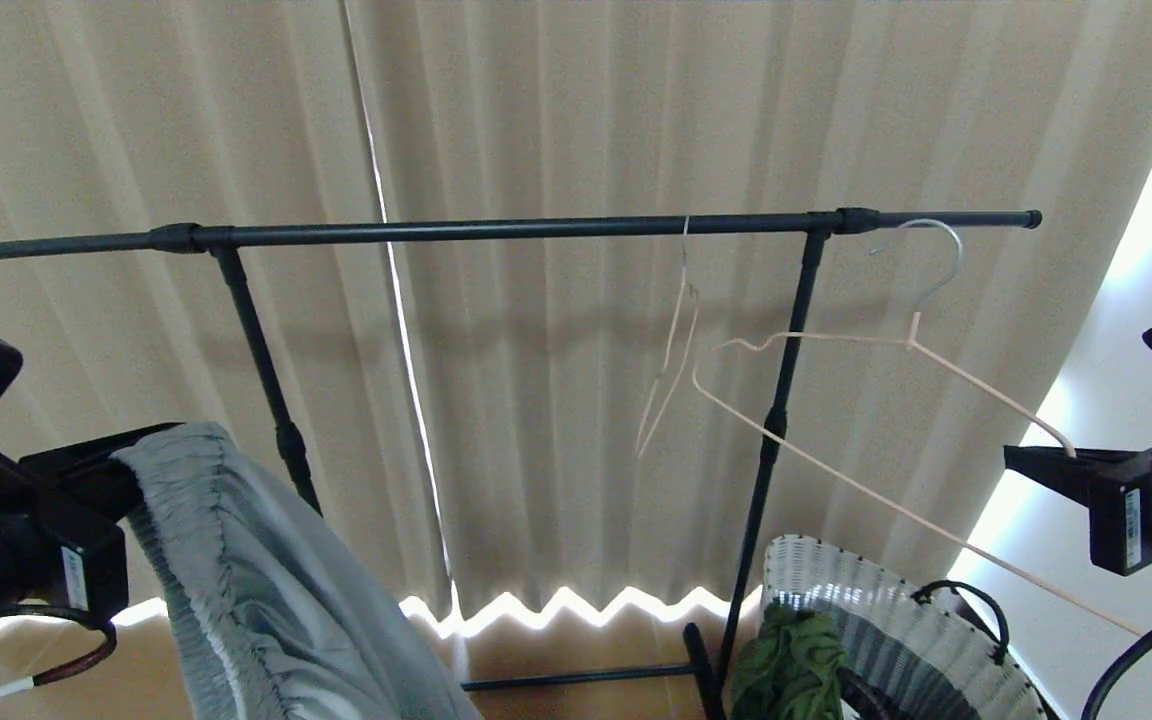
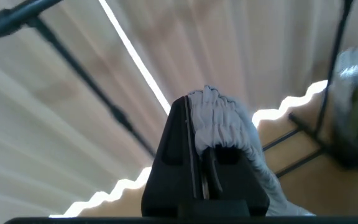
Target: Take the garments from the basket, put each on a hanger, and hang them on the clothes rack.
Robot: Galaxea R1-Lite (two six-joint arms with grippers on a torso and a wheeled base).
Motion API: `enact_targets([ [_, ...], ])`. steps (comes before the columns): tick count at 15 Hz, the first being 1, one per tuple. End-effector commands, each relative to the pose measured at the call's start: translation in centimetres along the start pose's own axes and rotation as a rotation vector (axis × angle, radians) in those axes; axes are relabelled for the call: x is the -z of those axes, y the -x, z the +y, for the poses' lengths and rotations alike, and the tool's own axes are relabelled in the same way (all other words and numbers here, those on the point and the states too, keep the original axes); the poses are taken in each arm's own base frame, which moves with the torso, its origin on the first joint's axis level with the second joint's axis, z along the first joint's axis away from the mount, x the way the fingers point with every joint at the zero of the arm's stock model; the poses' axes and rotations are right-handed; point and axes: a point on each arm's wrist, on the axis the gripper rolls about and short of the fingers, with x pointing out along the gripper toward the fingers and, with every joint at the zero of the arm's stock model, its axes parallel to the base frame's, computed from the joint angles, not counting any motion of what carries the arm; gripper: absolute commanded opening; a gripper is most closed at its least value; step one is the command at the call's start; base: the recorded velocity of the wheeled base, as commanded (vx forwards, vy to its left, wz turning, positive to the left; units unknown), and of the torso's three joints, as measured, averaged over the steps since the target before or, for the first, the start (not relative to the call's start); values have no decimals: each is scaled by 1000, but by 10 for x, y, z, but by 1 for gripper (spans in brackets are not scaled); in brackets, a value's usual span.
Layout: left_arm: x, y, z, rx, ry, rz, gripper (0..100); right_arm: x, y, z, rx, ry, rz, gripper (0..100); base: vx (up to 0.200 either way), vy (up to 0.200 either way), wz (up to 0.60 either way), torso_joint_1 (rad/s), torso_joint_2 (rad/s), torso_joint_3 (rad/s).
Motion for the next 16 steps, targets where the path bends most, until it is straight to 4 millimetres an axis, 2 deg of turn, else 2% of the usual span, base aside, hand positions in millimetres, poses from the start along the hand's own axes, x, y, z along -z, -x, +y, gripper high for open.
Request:
enact_targets([
  [1,3,0,-1,3,-23,12,0,0,-2,0,1,-2,-9,0,0,0,0,0,0,0],
  [6,1,-8,-3,19,-25,22,0,-15,-2,10,-61,-38,-123,0,0,0,0,0,0,0],
  [8,-13,-21,-12,86,-19,5,0,-23,-5,21,-144,-24,-182,0,0,0,0,0,0,0],
  [11,-37,-48,-13,81,-14,-4,0,-29,-14,43,-251,-23,-168,0,0,0,0,0,0,0],
  [12,-40,-54,-13,69,-14,3,0,-29,-15,47,-272,-32,-163,0,0,0,0,0,0,0],
  [13,-46,-72,-13,-6,-4,41,0,-30,-16,61,-336,-58,-148,0,0,0,0,0,0,0],
  [16,-60,-107,-14,-126,72,79,0,-26,-8,87,-459,-63,-121,0,0,0,0,0,0,0],
])
